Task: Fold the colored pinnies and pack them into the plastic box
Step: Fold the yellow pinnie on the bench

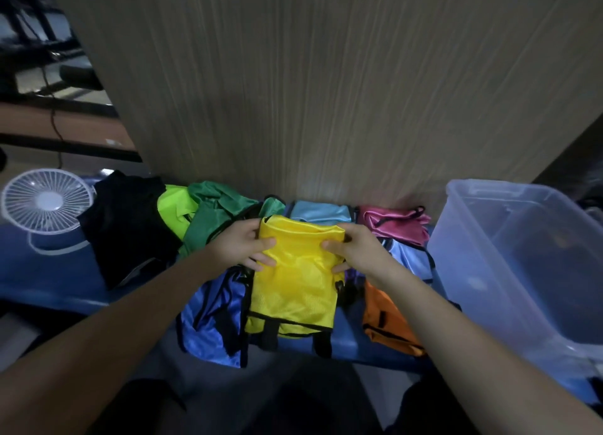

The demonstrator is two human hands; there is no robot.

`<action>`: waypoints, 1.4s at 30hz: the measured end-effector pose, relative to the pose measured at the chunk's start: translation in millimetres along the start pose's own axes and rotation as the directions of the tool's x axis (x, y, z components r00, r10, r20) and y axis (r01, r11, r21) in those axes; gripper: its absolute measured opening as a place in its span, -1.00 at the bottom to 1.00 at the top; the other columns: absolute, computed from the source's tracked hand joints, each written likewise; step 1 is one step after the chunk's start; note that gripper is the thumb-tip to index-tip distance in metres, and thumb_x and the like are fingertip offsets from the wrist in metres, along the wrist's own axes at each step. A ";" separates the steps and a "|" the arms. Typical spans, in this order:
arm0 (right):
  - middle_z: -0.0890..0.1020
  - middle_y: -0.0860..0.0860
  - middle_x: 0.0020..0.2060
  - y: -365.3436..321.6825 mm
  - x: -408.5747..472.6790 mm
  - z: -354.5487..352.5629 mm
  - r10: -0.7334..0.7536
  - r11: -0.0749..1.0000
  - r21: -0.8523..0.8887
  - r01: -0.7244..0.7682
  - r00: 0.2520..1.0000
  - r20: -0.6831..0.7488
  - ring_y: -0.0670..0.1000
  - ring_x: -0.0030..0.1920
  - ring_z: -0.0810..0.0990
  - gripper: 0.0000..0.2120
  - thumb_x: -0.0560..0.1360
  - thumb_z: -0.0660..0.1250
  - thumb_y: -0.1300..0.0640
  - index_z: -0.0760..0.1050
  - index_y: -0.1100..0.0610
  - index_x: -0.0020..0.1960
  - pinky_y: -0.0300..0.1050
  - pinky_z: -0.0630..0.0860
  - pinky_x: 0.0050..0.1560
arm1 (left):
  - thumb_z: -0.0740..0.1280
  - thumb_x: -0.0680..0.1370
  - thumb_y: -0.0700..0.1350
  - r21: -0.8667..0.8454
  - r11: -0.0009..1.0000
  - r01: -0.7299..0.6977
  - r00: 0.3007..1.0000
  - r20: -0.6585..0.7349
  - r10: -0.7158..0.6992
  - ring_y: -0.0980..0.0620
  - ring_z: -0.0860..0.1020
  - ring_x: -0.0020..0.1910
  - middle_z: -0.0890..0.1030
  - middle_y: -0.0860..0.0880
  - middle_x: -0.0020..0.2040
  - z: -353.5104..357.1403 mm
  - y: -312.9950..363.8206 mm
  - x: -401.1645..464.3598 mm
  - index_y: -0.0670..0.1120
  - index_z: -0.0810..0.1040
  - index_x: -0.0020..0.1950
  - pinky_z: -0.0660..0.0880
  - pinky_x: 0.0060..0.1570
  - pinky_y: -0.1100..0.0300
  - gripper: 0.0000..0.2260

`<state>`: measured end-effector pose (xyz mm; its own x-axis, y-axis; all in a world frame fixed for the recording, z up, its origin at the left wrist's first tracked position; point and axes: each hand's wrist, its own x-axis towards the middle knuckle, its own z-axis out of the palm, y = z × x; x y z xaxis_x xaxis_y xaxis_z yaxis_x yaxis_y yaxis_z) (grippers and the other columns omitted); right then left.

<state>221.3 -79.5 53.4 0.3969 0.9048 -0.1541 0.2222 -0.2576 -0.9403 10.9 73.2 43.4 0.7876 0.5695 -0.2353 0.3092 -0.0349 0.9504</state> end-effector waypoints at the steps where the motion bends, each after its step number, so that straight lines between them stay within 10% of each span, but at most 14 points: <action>1: 0.57 -0.05 -0.29 1.0 -5.4 -0.5 -0.034 0.999 -0.021 0.034 0.999 0.008 -0.04 -0.23 0.63 -0.97 0.54 0.42 0.27 0.58 0.18 -0.06 0.13 0.69 -0.15 | 0.34 0.62 -0.17 -0.002 1.000 -0.025 1.000 0.008 0.025 -0.11 0.71 -0.01 0.63 -0.12 0.19 -0.6 -1.4 -4.9 -0.08 0.50 0.34 0.66 -0.11 0.10 -0.72; 8: 0.57 -0.09 -0.06 28.9 -41.2 4.6 -0.385 0.842 -0.334 0.424 0.905 0.179 -0.20 -0.02 0.56 -0.69 0.35 0.51 0.38 0.63 0.06 -0.01 -0.33 0.42 0.06 | 0.55 0.43 -0.24 0.141 0.951 -0.275 0.958 0.129 0.258 -0.06 0.61 0.17 0.62 -0.15 0.12 -4.1 -25.7 -36.9 -0.10 0.66 0.05 0.54 0.17 0.20 -0.78; 11: 0.53 0.00 0.08 41.3 -53.2 10.7 -0.401 0.761 -0.429 0.487 0.872 0.280 -0.04 0.16 0.53 -0.68 0.31 0.51 0.35 0.65 0.07 0.00 -0.29 0.39 0.20 | 0.56 0.41 0.08 0.333 0.873 -0.356 0.929 0.223 0.294 0.12 0.49 0.34 0.50 -0.05 0.31 -2.4 -34.0 -47.7 0.05 0.69 0.03 0.43 0.33 0.23 -0.75; 19: 0.33 -0.03 0.39 54.9 -80.6 19.0 -0.358 0.450 -0.690 0.567 0.822 0.443 0.01 0.43 0.24 -0.62 0.40 0.48 -0.08 0.58 -0.09 0.19 -0.08 0.29 0.40 | 0.21 0.39 -0.37 0.695 0.533 -0.482 0.853 0.233 0.468 0.05 0.29 0.41 0.35 0.22 0.47 3.8 -64.2 -64.9 0.24 0.68 0.04 0.27 0.34 0.06 -0.45; 23: 0.36 -0.10 0.39 55.0 -88.1 26.1 -0.346 0.364 -0.776 0.516 0.848 0.401 -0.01 0.43 0.25 -0.54 0.45 0.19 -0.39 0.59 -0.17 0.18 0.00 0.22 0.36 | 0.22 0.53 -0.16 0.616 0.643 -0.455 0.879 0.198 0.433 0.10 0.28 0.40 0.33 0.30 0.48 6.9 -68.9 -74.3 0.20 0.70 0.08 0.24 0.37 0.14 -0.64; 28: 0.49 -0.12 0.18 45.1 -76.5 39.8 -0.450 0.483 -0.781 0.396 0.877 0.167 0.00 0.20 0.46 -0.71 0.55 0.22 -0.22 0.56 -0.14 0.17 -0.04 0.25 0.11 | 0.26 0.56 0.16 0.628 0.664 -0.406 0.835 -0.040 0.549 0.14 0.43 0.25 0.52 0.23 0.29 14.4 -59.6 -65.3 0.15 0.68 0.11 0.37 0.27 0.11 -0.74; 34: 0.48 -0.04 0.30 25.7 -60.5 39.4 -0.177 0.485 -0.867 0.112 0.984 0.028 0.06 0.32 0.38 -0.41 0.46 0.41 -0.15 0.33 -0.03 0.42 0.05 0.23 0.31 | 0.37 0.51 0.24 0.773 0.634 -0.023 0.985 -0.093 0.148 -0.03 0.35 0.39 0.52 0.06 0.34 8.9 -31.6 -46.6 0.01 0.38 0.50 0.29 0.32 0.08 -0.38; 42: 0.41 -0.01 0.17 26.6 -59.6 42.3 -0.098 0.414 -0.898 0.148 0.988 0.118 0.09 0.23 0.31 -0.43 0.36 0.47 -0.16 0.44 0.01 0.30 0.07 0.24 0.30 | 0.08 0.14 0.50 0.839 0.543 -0.019 0.998 -0.015 0.058 0.05 0.33 0.24 0.43 0.09 0.19 7.4 -34.3 -48.9 0.19 0.55 0.11 0.22 0.19 0.11 -0.31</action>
<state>166.0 -125.9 24.8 0.2654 0.9594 -0.0956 0.9506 -0.2769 -0.1402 -34.2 40.5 20.8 0.7963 0.5786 -0.1764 0.6002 -0.7193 0.3500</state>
